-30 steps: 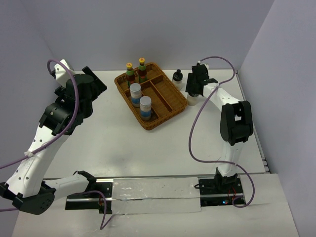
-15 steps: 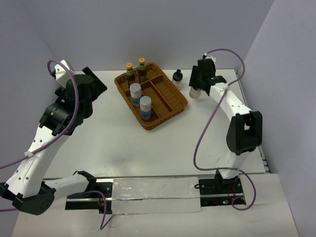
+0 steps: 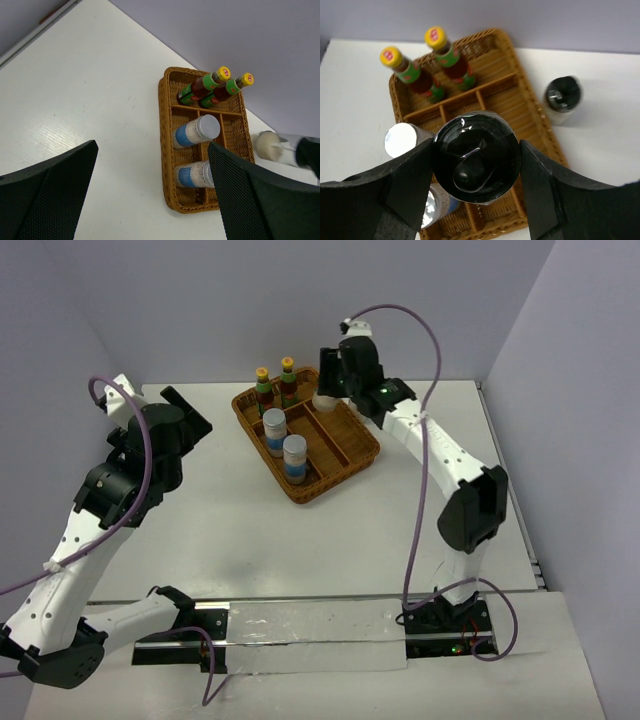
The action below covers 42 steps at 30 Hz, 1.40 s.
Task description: Organize the condiment bottles
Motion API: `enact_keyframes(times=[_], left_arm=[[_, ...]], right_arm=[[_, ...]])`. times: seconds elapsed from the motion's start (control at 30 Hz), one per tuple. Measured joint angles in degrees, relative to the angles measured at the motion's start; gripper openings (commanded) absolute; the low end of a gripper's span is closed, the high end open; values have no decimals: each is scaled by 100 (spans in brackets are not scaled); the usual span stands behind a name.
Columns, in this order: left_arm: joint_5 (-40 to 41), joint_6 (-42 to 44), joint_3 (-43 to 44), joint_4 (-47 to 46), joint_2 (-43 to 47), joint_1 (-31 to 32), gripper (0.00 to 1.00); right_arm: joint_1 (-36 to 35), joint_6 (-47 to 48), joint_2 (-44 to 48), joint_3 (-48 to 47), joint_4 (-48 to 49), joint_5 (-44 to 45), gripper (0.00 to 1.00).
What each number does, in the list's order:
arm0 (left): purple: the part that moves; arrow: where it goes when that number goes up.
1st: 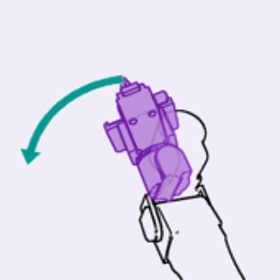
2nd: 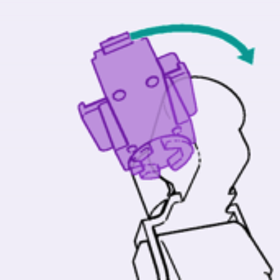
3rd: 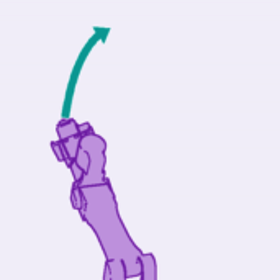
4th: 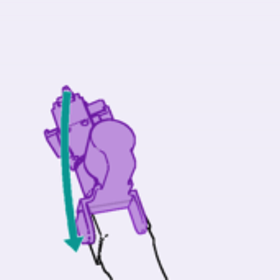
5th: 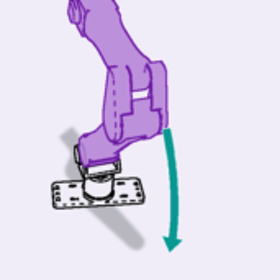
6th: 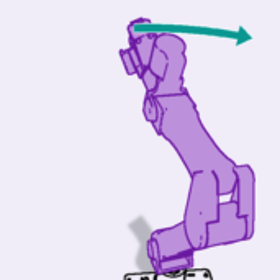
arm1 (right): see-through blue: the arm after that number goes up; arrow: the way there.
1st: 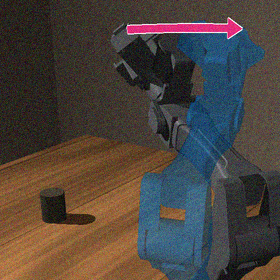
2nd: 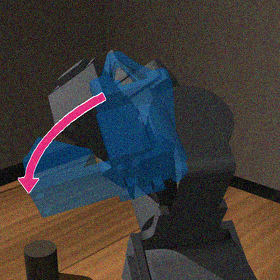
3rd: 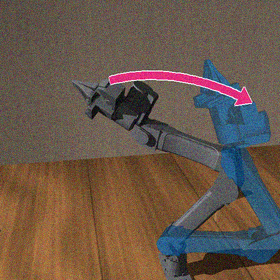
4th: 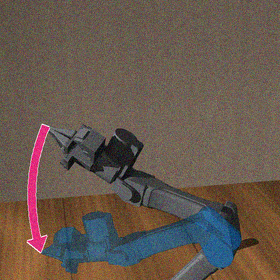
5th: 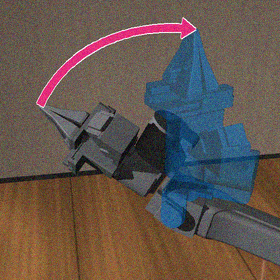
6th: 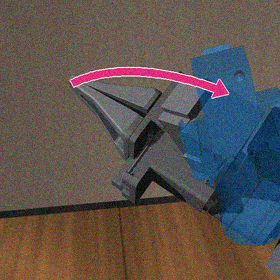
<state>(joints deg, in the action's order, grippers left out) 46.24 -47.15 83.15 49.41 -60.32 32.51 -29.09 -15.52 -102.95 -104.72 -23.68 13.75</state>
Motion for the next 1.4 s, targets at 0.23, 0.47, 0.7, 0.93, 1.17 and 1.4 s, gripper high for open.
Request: enact_keyframes(times=[0.23,0.47,0.7,0.93,1.17,1.4], left_arm=[[2,-56,-96,17,165,0,100],[0,-83,-120,17,223,0,99],[0,-150,-201,22,259,0,99],[0,-154,-205,25,261,0,100],[0,-161,-205,37,325,0,100],[0,-176,-205,55,357,0,100]], right_arm=[[-264,0,-1062,-265,-204,-81,31],[-309,0,-1388,-259,-441,-215,31],[-363,0,-1399,-78,-290,-251,32],[-405,-1,-1755,-33,-252,-287,35],[-416,13,-1946,-29,-113,-297,79],[-416,2,-1946,-47,-143,-240,92]])
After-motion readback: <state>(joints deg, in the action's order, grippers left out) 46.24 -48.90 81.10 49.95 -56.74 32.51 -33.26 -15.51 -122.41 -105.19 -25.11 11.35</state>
